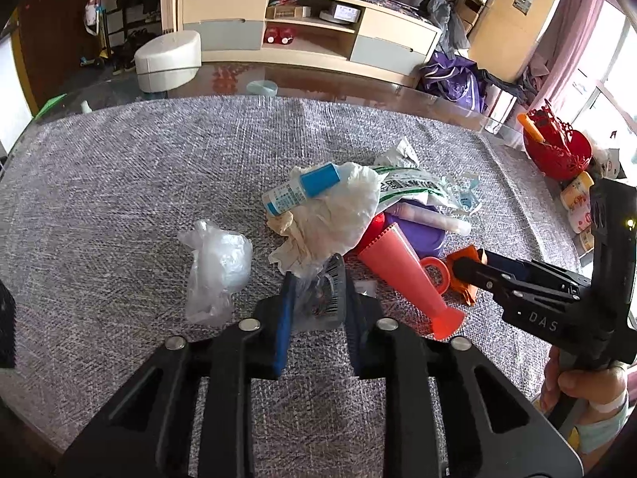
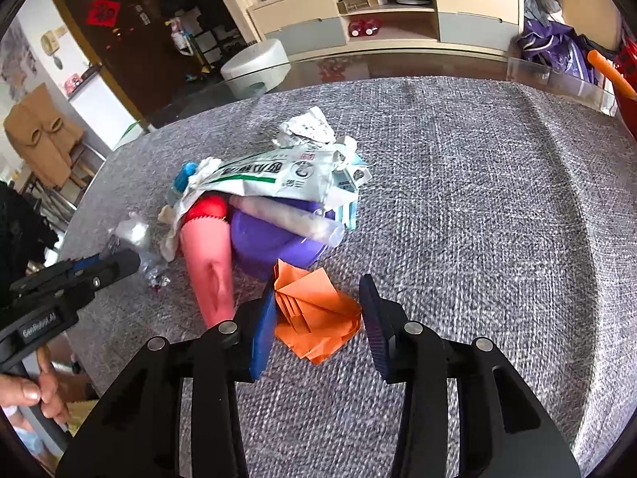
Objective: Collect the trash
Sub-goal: 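Release the clear wrapper and orange paper from both tools into the bin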
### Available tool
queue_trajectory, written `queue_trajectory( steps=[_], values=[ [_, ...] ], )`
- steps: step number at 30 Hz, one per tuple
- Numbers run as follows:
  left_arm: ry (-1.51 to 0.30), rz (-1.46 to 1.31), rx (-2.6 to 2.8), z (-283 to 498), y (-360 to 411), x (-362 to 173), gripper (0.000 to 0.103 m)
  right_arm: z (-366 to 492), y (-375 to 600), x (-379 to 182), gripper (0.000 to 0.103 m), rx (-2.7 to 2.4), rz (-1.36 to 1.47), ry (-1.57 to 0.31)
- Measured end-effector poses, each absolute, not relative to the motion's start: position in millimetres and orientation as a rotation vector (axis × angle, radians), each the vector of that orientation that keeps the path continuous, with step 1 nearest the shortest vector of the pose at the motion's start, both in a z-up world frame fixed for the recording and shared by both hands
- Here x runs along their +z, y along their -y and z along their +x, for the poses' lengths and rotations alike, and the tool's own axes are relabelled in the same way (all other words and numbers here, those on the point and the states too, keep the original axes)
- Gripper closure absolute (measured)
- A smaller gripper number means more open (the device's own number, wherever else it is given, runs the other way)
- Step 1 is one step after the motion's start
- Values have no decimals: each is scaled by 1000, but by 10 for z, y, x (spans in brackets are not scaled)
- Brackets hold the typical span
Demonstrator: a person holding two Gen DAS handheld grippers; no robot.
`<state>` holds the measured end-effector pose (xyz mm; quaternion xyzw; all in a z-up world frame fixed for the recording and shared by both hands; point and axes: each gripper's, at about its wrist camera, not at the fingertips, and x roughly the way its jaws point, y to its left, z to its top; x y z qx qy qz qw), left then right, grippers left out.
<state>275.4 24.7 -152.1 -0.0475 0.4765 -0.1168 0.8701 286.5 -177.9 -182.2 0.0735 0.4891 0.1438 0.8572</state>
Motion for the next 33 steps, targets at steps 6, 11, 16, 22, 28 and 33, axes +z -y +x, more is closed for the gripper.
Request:
queue_trajectory(
  steps=[6, 11, 16, 22, 28, 33],
  values=[
    [-964, -88, -247, 2596, -220, -1351, 84, 2652, 1922, -1602, 62, 269, 178, -984],
    [-932, -77, -259, 2345, -178, -1153, 84, 2402, 2013, -1383, 62, 265, 197, -948],
    [-903, -72, -272, 2017, -140, -984, 84, 2136, 2019, -1236, 62, 266, 198, -930],
    [-905, -79, -299, 1582, -93, -948, 84, 1755, 1988, -1147, 62, 280, 201, -923],
    [-920, -79, -323, 1147, -18, -1040, 84, 1392, 1971, -1225, 62, 281, 199, -943],
    [-950, -80, -344, 799, 27, -1199, 84, 1091, 1942, -1380, 62, 283, 194, -974]
  ],
)
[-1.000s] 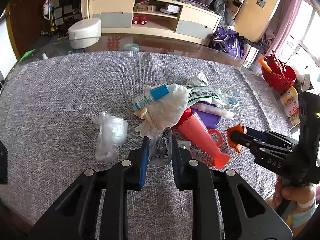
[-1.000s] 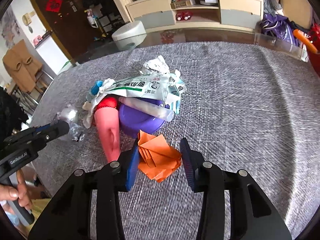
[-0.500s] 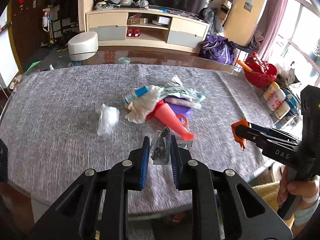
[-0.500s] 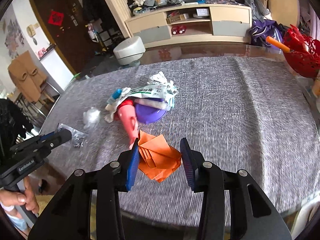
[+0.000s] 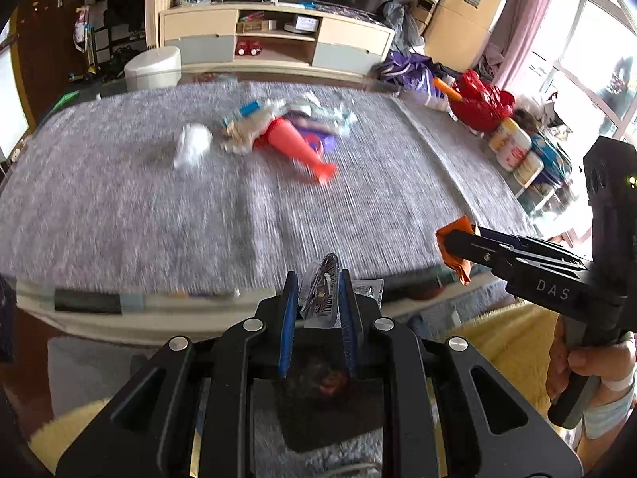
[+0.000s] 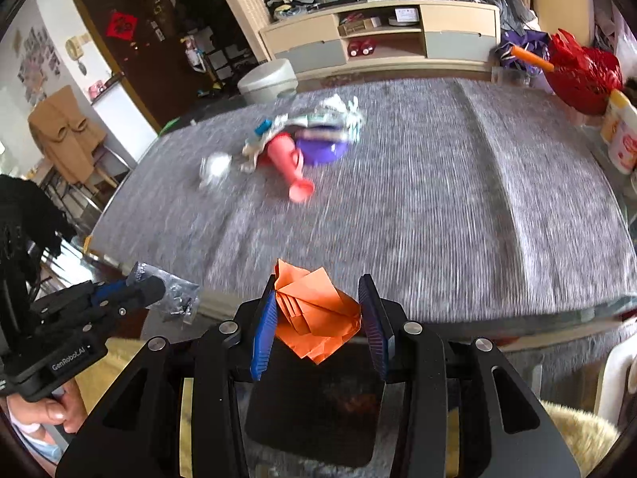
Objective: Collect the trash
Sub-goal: 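Release the clear wrapper and orange paper from both tools into the bin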
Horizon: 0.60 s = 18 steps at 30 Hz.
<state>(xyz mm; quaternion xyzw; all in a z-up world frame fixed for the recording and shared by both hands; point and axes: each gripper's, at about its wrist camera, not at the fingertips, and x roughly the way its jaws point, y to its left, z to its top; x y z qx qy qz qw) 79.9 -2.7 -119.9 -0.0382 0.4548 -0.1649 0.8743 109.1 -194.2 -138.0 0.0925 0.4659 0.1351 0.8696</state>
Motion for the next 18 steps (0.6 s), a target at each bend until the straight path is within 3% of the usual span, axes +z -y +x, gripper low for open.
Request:
queue_trajectory(
  steps=[18],
  values=[
    [-1156, -92, -365, 312, 194, -2280, 84, 658, 1748, -2291, 62, 255, 186, -1173]
  ],
)
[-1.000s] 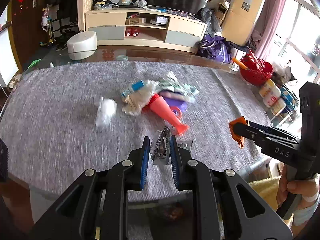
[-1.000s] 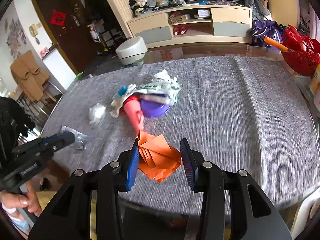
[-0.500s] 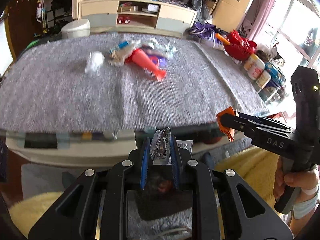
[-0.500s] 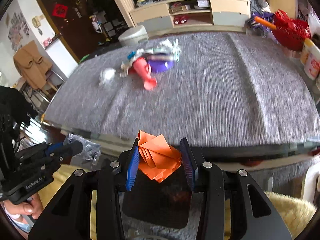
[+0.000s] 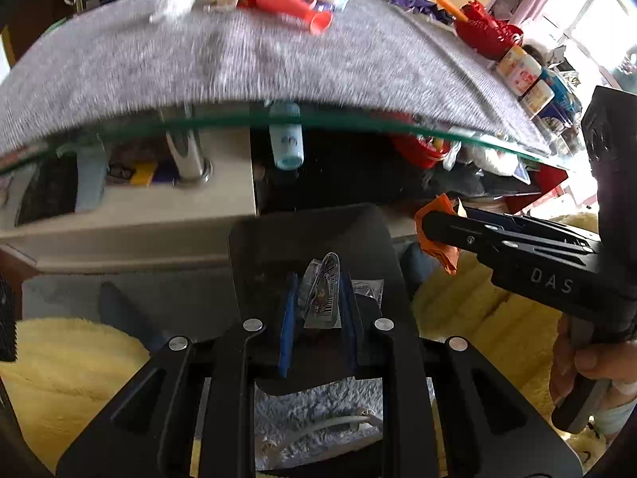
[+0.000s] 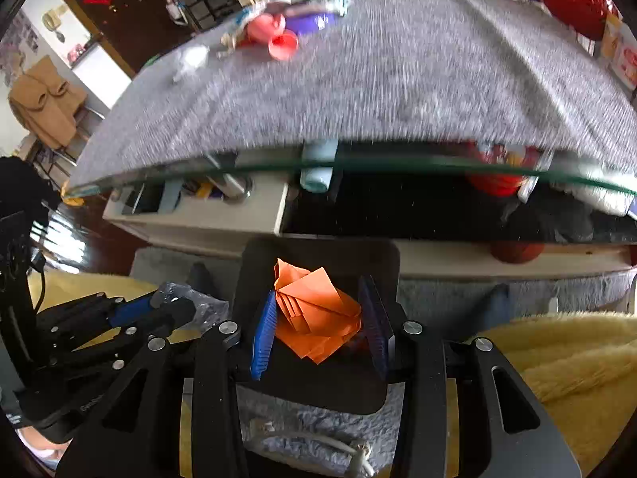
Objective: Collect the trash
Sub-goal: 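Release the clear wrapper and orange paper from both tools into the bin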
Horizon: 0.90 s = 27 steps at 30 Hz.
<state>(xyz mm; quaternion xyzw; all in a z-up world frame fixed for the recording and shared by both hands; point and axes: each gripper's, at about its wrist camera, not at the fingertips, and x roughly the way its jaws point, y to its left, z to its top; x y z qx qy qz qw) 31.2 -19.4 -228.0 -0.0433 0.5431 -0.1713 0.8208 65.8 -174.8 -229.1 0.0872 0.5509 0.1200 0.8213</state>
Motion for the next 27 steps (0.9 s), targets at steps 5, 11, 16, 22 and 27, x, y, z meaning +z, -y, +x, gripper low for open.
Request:
queue_trajectory(
  steps=[5, 11, 16, 22, 27],
  values=[
    [-1187, -85, -363, 330, 207, -2397, 83, 699, 1770, -2412, 60, 251, 212, -1215],
    [-1198, -69, -371, 356, 246, -2415, 80, 739, 1762, -2431, 53, 247, 214, -1232],
    [-1196, -66, -362, 383, 225, -2388, 67, 768, 1778, -2422, 46, 240, 216, -1237],
    [-1162, -43, -311, 415, 170, -2275, 28, 807, 1871, -2315, 40, 228, 251, -1215],
    [-1119, -51, -267, 476, 44, -2103, 14, 840, 1948, -2150, 31, 223, 278, -1188]
  ],
)
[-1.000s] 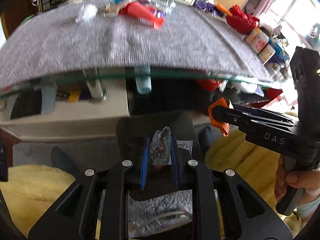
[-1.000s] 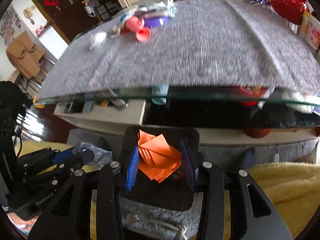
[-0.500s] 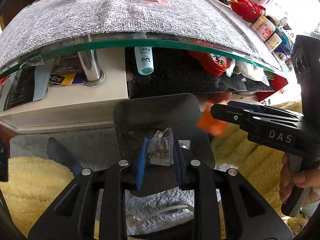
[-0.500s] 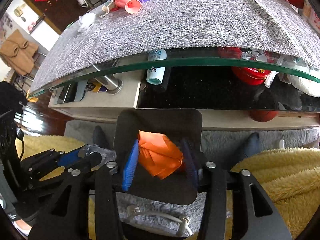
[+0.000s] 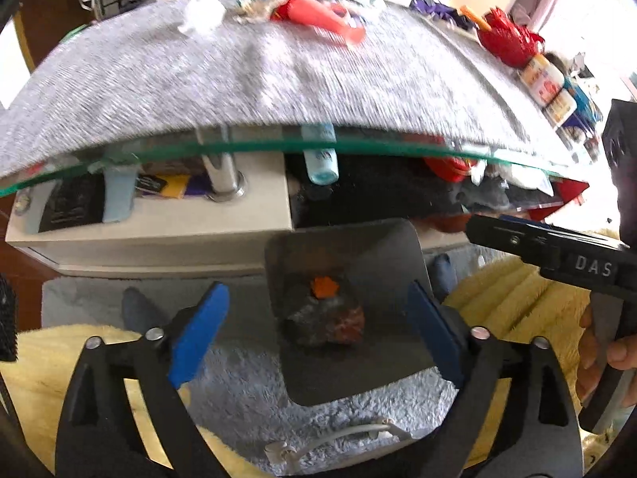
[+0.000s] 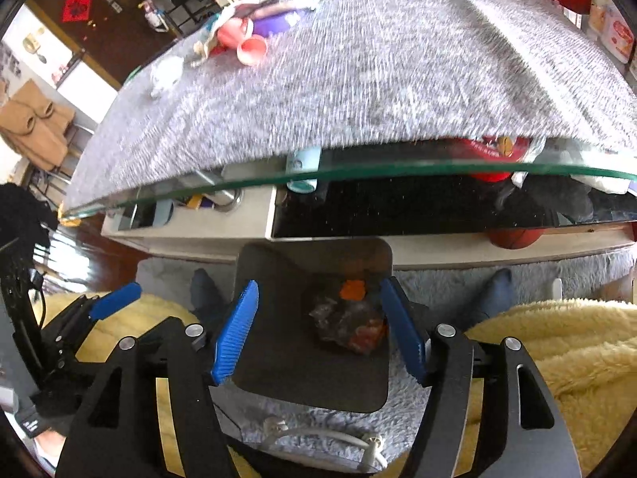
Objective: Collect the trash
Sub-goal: 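Release the clear wrapper and orange paper from both tools into the bin, then grasp the white plastic bag with the left tool while the right tool grasps the pink cup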
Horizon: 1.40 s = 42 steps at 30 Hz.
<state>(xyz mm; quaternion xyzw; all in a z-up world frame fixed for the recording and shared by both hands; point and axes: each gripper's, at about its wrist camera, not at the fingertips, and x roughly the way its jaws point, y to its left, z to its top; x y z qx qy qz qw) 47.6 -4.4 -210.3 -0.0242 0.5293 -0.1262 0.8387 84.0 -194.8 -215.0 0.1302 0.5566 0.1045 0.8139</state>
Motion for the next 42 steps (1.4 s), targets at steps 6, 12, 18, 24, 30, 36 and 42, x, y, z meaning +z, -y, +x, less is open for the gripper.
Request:
queue_trajectory(
  steps=[6, 12, 18, 24, 30, 36, 42],
  values=[
    [-1056, -59, -237, 590, -98, -1829, 10, 976, 1986, -1881, 18, 223, 287, -1129],
    [-1012, -81, -199, 783, -285, -1609, 8, 1255, 2028, -1675, 17, 208, 260, -1081],
    [-1001, -97, -153, 1103, -499, -1547, 8, 1610, 1964, -1606, 17, 219, 242, -1055],
    [-975, -70, -113, 1560, -669, -1433, 8, 2000, 1717, -1624, 18, 259, 186, -1047],
    [-979, -83, -90, 2010, -791, -1425, 8, 2332, 1521, -1682, 18, 291, 165, -1031],
    [-991, -56, -99, 2417, -806, -1471, 21, 2596, 1355, -1792, 18, 322, 148, -1028],
    [-1021, -44, -119, 2708, -774, -1596, 41, 2766, 1231, -1849, 31, 357, 136, -1030]
  ],
)
